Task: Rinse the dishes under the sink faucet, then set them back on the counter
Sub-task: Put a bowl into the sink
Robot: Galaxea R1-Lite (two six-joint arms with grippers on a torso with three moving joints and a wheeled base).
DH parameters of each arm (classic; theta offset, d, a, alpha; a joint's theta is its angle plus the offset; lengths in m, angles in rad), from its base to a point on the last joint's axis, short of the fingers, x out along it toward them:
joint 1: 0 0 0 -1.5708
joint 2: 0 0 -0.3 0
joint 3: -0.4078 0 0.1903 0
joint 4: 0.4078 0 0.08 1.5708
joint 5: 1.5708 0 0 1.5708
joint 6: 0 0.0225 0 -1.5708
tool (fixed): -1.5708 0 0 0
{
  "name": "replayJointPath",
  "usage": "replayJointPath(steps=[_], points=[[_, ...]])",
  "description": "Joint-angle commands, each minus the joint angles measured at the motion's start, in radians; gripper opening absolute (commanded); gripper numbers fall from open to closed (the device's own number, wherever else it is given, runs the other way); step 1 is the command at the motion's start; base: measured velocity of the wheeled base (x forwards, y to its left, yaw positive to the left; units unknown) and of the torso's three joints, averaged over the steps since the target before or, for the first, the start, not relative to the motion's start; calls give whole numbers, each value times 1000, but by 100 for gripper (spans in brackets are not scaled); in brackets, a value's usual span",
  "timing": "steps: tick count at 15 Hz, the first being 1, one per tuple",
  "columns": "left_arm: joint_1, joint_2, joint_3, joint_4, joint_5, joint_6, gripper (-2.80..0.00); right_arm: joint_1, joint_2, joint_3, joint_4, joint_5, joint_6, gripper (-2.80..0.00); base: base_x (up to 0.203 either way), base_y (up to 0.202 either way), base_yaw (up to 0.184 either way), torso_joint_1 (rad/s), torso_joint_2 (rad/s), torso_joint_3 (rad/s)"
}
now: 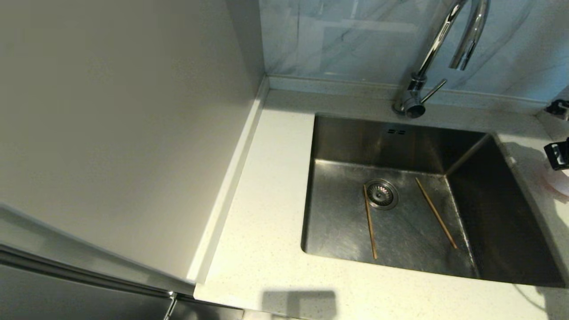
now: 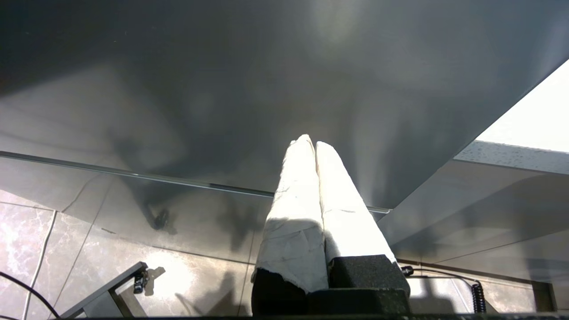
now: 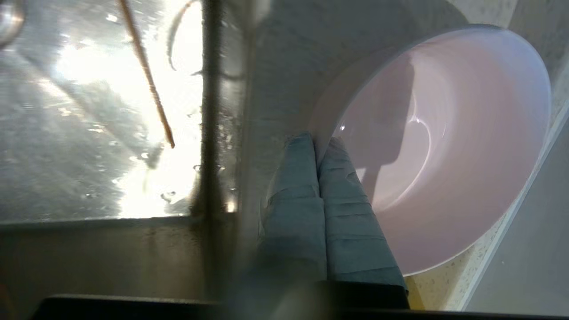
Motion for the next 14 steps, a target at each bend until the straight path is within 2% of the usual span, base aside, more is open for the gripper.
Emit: replayJointPath(steps=[1, 3, 7, 11, 14], points=[[0, -3, 0, -1, 0, 0, -280, 44, -79, 48, 4, 2, -3, -280, 0, 0, 0, 0, 0, 0], [0, -3, 0, -1, 0, 0, -280, 108, -151, 118, 1, 0, -5, -280, 0, 0, 0, 0, 0, 0], [0, -3, 0, -1, 0, 0, -280, 288, -272, 262, 0, -16, -4, -280, 0, 0, 0, 0, 0, 0], [0, -3, 0, -1, 0, 0, -280, 464, -303, 369, -13, -87, 6, -280, 0, 0, 0, 0, 0, 0], [0, -3, 0, -1, 0, 0, -280, 503, -253, 443, -171, -91, 7, -280, 0, 0, 0, 0, 0, 0]])
